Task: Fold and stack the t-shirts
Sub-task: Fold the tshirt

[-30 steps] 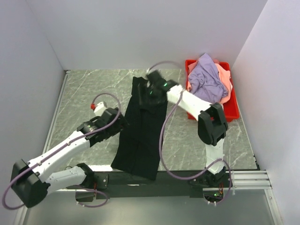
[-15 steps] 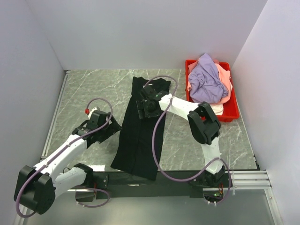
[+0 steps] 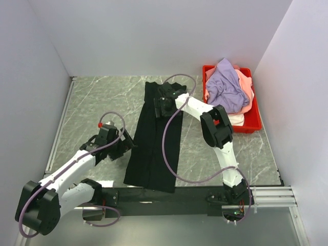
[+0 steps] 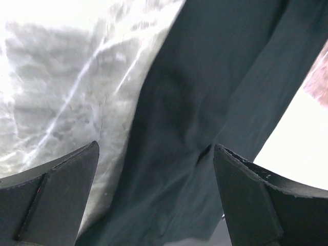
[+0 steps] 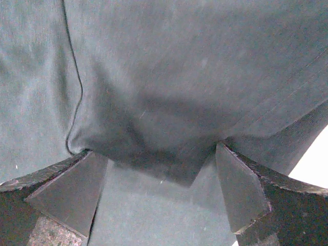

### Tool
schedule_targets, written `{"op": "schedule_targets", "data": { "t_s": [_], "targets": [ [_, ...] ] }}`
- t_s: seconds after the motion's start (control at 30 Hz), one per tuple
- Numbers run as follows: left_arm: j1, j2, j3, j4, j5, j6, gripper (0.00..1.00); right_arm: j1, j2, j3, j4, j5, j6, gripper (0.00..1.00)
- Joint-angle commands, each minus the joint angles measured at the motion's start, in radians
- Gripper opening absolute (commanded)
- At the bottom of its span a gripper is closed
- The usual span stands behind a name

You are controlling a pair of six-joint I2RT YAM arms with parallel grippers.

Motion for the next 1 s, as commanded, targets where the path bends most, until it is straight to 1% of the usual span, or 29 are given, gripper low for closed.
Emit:
{"op": "schedule_targets", "data": {
  "t_s": [0.0,0.13,0.2,0.3,0.37,0.43,0.5,0.57,0.63,0.67,0.73,0.77,0.83,0.87,0.9,0.93,0.97],
  "targets": [
    [0.003,0.016,-0.047,0.063,0.106,-0.023,0.99,-0.053,0.081,0.089,-0.022,0.007,-0.066,0.91],
    [0.002,0.028,-0.107,0.115,0.201,-0.052,0.99,-0.069,0.118,0.175,-0.041,0.022,-0.132,0.92],
    [-0.002,0.028,-0.113,0.117,0.213,-0.057,0.99,-0.078,0.129,0.223,-0.061,0.017,-0.14,0.92],
    [-0.028,0.011,-0.127,0.104,0.216,-0.07,0.99,-0.08,0.101,0.22,-0.067,0.005,-0.145,0.93],
    [-0.064,-0.004,-0.13,0.078,0.192,-0.083,0.99,-0.073,0.046,0.166,-0.05,-0.019,-0.154,0.92],
    [-0.089,-0.021,-0.12,0.037,0.149,-0.095,0.99,-0.06,0.002,0.129,-0.058,0.005,-0.145,0.93],
    [-0.115,-0.047,-0.113,-0.027,0.091,-0.109,0.99,-0.046,-0.09,0.045,-0.038,0.013,-0.132,0.94],
    [-0.13,-0.064,-0.107,-0.079,0.065,-0.116,0.99,-0.021,-0.19,-0.05,-0.004,0.01,-0.125,0.94],
    [-0.138,-0.081,-0.106,-0.109,0.035,-0.13,0.99,-0.009,-0.256,-0.137,0.02,0.011,-0.108,0.95],
    [-0.141,-0.084,-0.106,-0.126,0.032,-0.133,0.98,0.0,-0.318,-0.168,0.03,0.017,-0.096,0.95],
    [-0.147,-0.082,-0.11,-0.164,0.023,-0.141,0.95,0.005,-0.385,-0.236,0.054,0.014,-0.059,0.95],
    [-0.152,-0.084,-0.115,-0.17,0.022,-0.141,0.93,0.005,-0.443,-0.312,0.092,-0.012,-0.045,0.95],
    [-0.155,-0.082,-0.133,-0.161,0.037,-0.142,0.83,0.005,-0.495,-0.389,0.131,-0.038,-0.008,0.95],
    [-0.156,-0.081,-0.141,-0.15,0.058,-0.139,0.79,0.005,-0.537,-0.456,0.161,-0.047,0.005,0.95],
    [-0.156,-0.078,-0.147,-0.125,0.077,-0.136,0.7,0.005,-0.555,-0.49,0.172,-0.068,0.027,0.95],
    [-0.158,-0.078,-0.159,-0.115,0.116,-0.136,0.65,0.005,-0.574,-0.545,0.188,-0.091,0.035,0.95],
    [-0.166,-0.078,-0.162,-0.107,0.129,-0.133,0.62,0.005,-0.601,-0.567,0.191,-0.101,0.036,0.95]
  ]
}}
